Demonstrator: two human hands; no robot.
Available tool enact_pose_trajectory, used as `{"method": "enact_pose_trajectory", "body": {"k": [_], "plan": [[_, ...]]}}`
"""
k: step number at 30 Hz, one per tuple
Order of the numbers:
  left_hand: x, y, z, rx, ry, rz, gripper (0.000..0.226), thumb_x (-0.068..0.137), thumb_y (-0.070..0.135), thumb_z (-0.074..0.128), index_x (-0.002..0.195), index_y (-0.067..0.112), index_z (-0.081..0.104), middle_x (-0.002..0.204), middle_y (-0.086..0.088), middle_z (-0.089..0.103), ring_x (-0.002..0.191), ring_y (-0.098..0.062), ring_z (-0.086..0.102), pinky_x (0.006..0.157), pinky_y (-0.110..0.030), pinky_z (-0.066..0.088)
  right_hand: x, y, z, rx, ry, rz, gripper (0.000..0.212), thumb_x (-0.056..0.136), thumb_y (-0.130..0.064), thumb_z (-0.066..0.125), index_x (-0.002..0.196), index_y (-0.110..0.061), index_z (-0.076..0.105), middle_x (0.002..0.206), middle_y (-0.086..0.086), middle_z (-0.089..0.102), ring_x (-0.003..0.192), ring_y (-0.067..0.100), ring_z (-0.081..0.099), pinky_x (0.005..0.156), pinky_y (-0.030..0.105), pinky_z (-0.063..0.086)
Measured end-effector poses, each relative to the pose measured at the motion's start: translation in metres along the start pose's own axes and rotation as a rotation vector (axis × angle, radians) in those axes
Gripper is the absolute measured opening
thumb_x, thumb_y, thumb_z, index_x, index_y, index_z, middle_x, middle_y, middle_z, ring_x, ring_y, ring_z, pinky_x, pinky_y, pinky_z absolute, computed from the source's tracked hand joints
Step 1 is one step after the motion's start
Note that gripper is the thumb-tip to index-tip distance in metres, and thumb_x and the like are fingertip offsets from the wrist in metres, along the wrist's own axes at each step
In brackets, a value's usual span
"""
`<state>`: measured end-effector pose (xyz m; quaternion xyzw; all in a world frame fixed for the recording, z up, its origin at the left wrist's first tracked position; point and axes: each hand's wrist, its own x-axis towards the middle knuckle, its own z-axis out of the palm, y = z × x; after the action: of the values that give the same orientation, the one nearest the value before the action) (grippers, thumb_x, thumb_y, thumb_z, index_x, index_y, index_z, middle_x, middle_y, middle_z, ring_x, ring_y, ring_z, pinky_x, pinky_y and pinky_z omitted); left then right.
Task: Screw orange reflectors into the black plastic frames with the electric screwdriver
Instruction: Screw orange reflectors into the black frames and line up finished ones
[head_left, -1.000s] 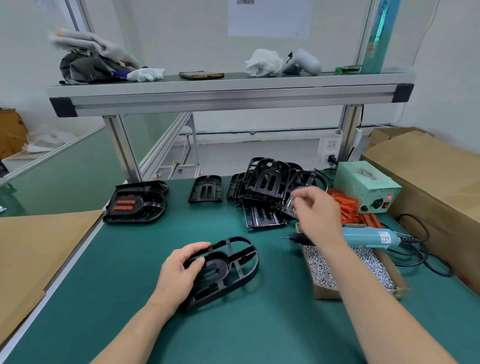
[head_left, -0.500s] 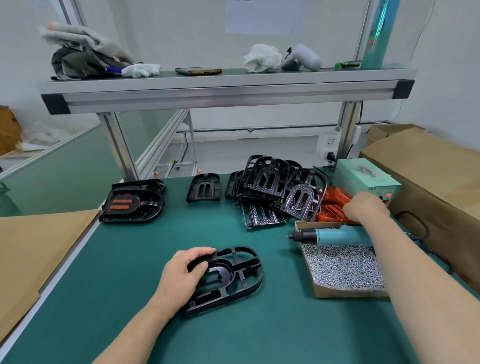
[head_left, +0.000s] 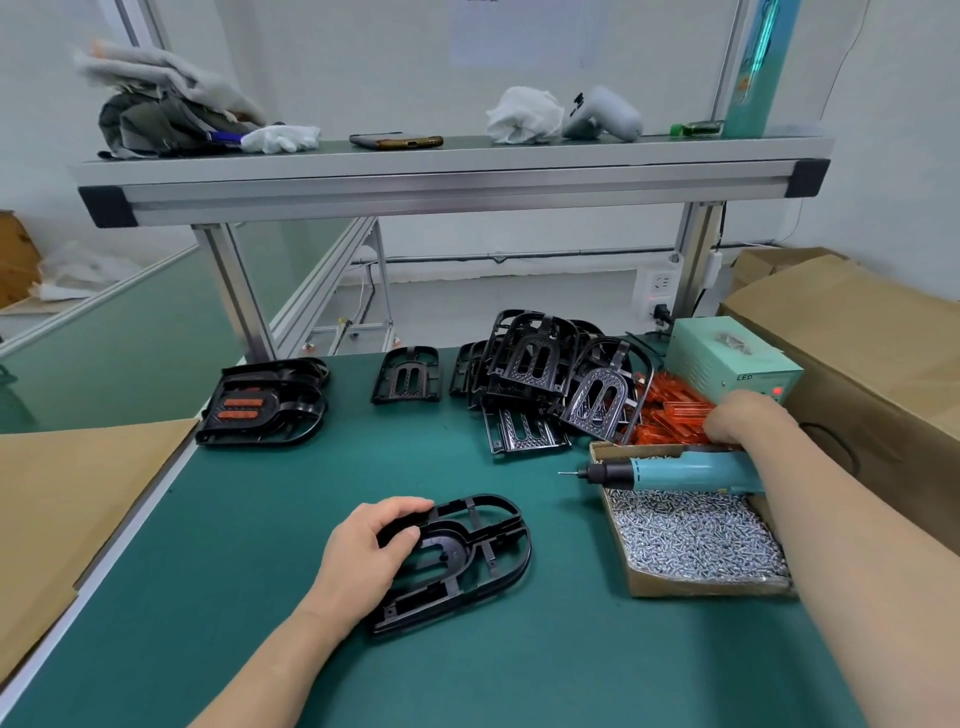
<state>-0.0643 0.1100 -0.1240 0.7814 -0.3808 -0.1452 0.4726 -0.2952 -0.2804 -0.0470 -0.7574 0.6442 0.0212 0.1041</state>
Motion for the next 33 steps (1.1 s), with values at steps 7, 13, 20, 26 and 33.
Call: {"method": "enact_pose_trajectory", "body": {"k": [7,13,20,26,33], "plan": [[0.001,0.000,0.000,-0.016,-0.027,-0.008,0.036,0.091,0.013,0.069,0.104,0.047,0.073,0.110,0.011,0.070,0.108,-0.004,0.062,0.104,-0.038,0.046,-0.002,0.002,0.001,0.061,0.058,0.007,0.045,0.085,-0.024,0.059,0.125,-0.005,0.056,0.123,0.018,0.060,0.112,0.035,0.060,0.090,0.039,0.054],[0.001,0.001,-0.001,-0.004,-0.034,0.000,0.035,0.091,0.015,0.069,0.105,0.047,0.072,0.109,0.013,0.070,0.108,-0.003,0.062,0.104,-0.039,0.046,-0.005,0.004,-0.007,0.101,0.147,0.001,0.035,0.089,-0.021,0.061,0.120,-0.005,0.060,0.117,0.018,0.064,0.105,0.036,0.063,0.083,0.040,0.056],[0.000,0.002,-0.001,-0.030,-0.056,-0.016,0.032,0.092,0.016,0.069,0.104,0.045,0.073,0.109,0.011,0.071,0.108,-0.005,0.063,0.104,-0.039,0.047,-0.025,-0.004,-0.034,0.138,0.317,-0.112,0.038,0.089,-0.006,0.057,0.126,-0.005,0.063,0.116,0.019,0.065,0.103,0.038,0.062,0.075,0.037,0.050],[-0.001,0.005,-0.001,-0.046,-0.066,0.019,0.028,0.096,0.015,0.064,0.111,0.037,0.073,0.110,0.022,0.072,0.113,-0.001,0.061,0.105,-0.038,0.047,-0.086,-0.037,-0.037,0.479,0.540,-0.506,0.033,0.090,0.001,0.056,0.119,-0.010,0.068,0.105,0.009,0.069,0.095,0.024,0.059,0.092,0.039,0.049],[-0.006,0.006,0.000,-0.088,0.022,0.002,0.035,0.094,0.024,0.068,0.118,0.049,0.065,0.112,0.012,0.070,0.110,0.000,0.058,0.094,-0.021,0.044,-0.182,-0.079,0.019,0.838,0.476,-0.957,0.029,0.088,0.006,0.064,0.107,-0.016,0.064,0.094,-0.010,0.060,0.089,0.002,0.057,0.078,0.013,0.047]]}}
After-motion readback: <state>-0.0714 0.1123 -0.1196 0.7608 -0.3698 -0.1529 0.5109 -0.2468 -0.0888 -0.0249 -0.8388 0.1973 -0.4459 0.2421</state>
